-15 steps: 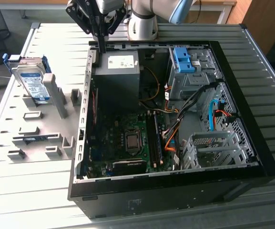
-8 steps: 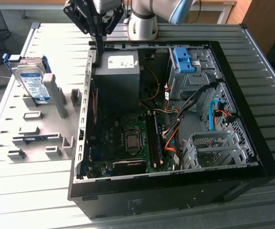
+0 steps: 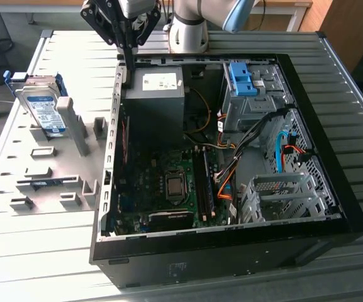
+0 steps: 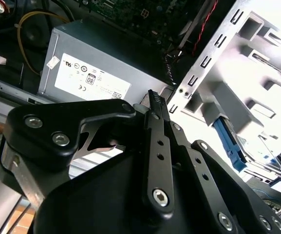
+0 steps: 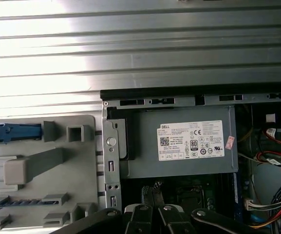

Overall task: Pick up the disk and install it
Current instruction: 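Reach for the disk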

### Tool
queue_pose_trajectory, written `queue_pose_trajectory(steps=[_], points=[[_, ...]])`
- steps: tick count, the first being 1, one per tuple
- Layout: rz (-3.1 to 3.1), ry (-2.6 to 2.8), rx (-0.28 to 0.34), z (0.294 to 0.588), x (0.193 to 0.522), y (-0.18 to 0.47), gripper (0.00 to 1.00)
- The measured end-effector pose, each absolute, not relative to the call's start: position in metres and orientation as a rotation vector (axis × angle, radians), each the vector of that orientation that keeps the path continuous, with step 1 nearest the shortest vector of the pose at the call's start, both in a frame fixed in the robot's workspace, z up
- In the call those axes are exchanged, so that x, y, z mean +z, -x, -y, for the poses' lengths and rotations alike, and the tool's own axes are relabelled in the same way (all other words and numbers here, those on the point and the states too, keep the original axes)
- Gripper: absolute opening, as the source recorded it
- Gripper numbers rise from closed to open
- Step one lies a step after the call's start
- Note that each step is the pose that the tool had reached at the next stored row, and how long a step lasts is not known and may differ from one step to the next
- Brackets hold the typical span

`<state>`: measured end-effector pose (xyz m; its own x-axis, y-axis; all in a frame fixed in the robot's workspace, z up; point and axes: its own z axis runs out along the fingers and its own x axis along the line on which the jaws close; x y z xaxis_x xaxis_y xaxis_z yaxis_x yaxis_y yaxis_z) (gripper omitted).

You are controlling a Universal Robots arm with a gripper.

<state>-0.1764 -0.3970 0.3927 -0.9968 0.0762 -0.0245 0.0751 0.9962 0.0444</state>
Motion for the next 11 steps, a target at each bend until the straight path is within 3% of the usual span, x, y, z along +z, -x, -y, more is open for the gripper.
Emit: queue_pose_trajectory(steps=[11], points=[[-3.112,-0.118,0.068,0.3968,0.3926,0.1829,0.11]])
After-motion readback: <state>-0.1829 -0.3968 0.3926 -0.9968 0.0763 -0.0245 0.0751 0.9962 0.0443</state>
